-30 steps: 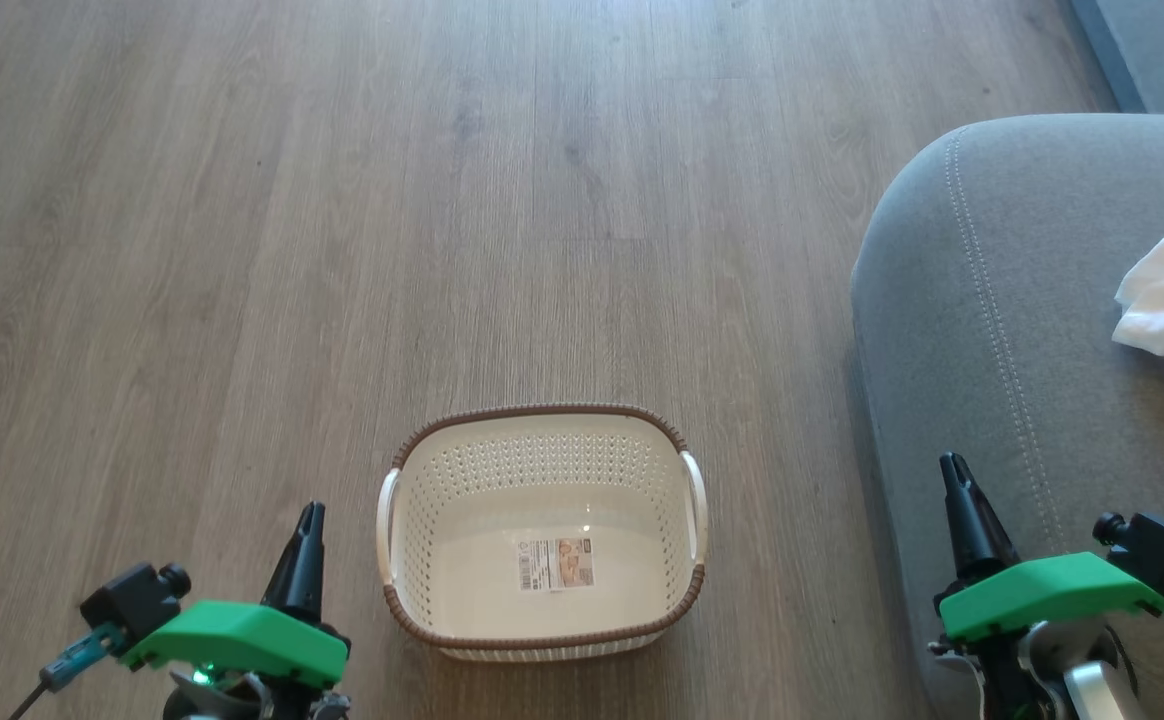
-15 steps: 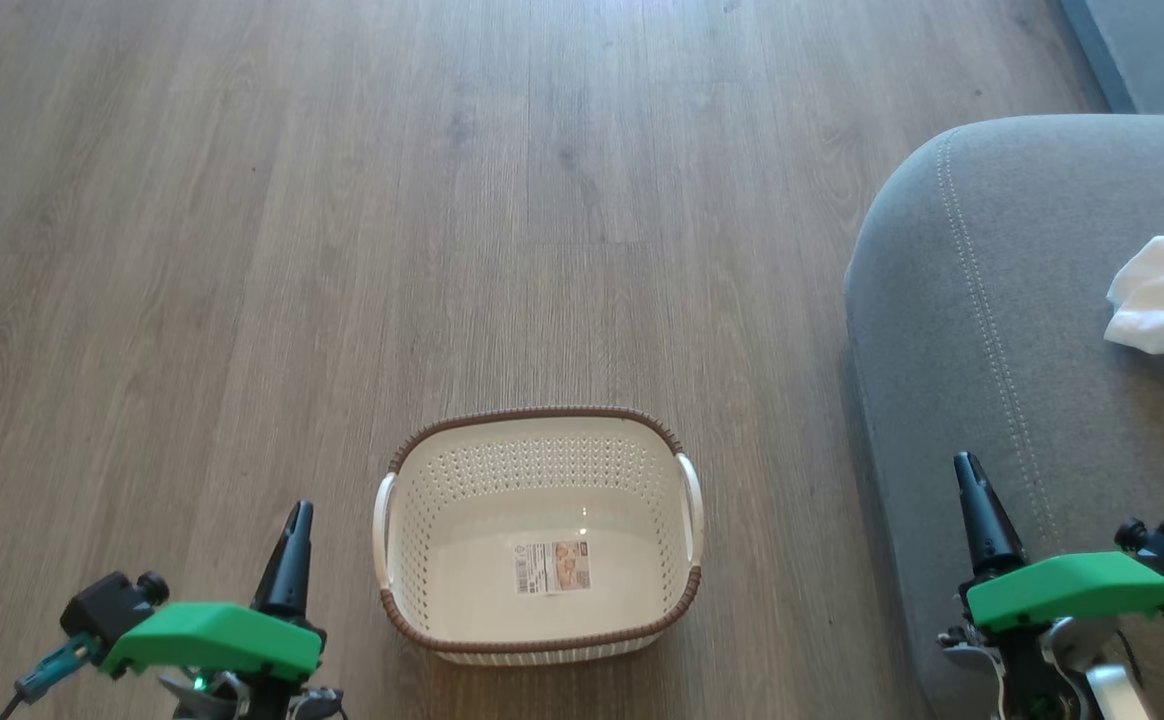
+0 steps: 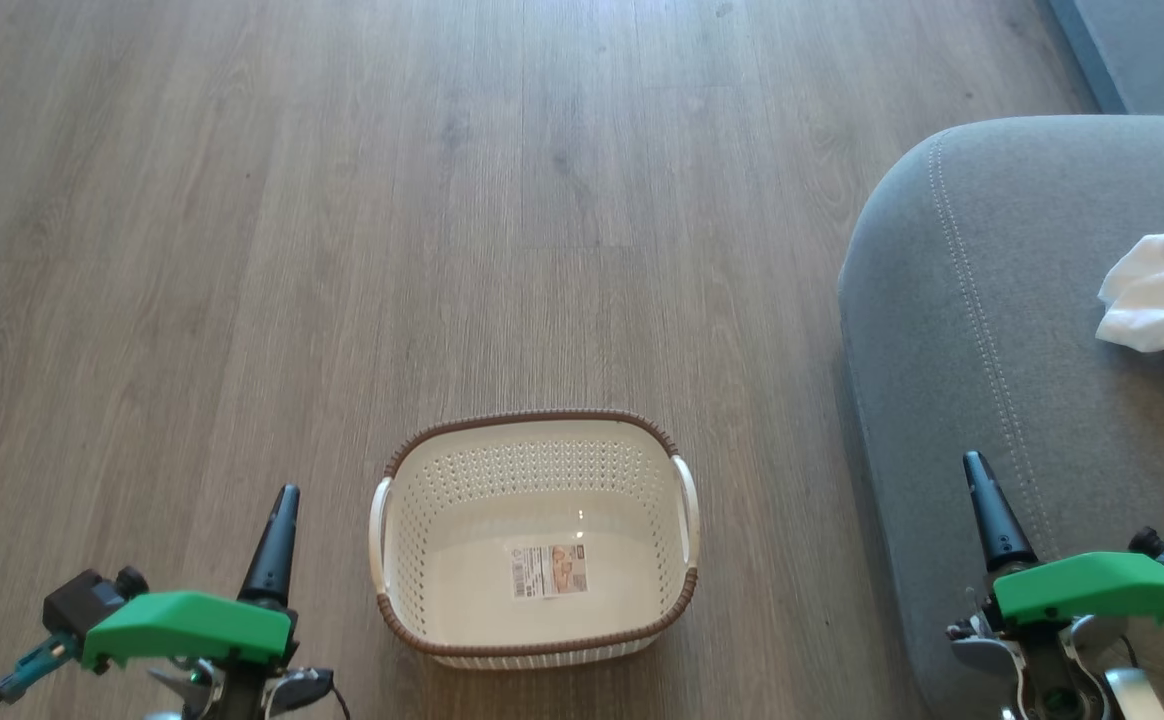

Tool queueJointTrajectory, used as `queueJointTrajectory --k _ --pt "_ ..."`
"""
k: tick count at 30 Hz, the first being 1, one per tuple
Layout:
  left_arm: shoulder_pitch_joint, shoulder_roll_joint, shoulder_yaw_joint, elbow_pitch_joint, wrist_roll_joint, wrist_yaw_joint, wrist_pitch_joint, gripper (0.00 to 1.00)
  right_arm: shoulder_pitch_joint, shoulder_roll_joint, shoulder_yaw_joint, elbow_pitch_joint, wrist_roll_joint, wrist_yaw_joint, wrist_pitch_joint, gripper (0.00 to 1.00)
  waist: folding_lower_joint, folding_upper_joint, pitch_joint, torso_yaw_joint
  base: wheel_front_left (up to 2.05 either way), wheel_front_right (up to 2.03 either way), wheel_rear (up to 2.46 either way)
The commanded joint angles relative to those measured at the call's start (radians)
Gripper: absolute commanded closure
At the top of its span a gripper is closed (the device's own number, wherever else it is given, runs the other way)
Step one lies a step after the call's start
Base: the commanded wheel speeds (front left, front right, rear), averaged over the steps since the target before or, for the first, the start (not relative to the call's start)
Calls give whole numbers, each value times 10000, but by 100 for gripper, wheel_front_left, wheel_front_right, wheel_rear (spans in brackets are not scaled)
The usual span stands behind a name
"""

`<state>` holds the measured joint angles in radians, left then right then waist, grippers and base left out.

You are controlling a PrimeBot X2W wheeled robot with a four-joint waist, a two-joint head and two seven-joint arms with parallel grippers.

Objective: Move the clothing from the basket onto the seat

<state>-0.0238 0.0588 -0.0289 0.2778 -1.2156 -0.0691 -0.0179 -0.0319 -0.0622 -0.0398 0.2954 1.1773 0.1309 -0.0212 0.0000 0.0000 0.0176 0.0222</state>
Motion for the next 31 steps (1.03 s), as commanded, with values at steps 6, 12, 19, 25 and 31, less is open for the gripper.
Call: queueJointTrajectory --k 6,12,19,25,31 --pt "-556 90 497 -317 -857 -207 229 100 -599 -88 -31 -402 956 -1 249 100 0 0 -26 -40 0 0 0" --pt "-599 88 614 -319 -1392 -274 378 100 -622 -83 -108 -421 1540 -1 398 100 0 0 -46 -70 0 0 0" --pt "-661 83 780 -323 -2144 -369 589 100 -654 -74 -218 -448 2362 -1 607 100 0 0 -73 -112 0 0 0" --pt "-715 79 923 -326 -2788 -450 770 100 -682 -66 -313 -472 3066 -1 788 100 0 0 -97 -148 0 0 0" --pt "-768 73 1066 -329 -3431 -531 953 100 -710 -57 -409 -495 3769 -2 969 100 0 0 -120 -184 0 0 0"
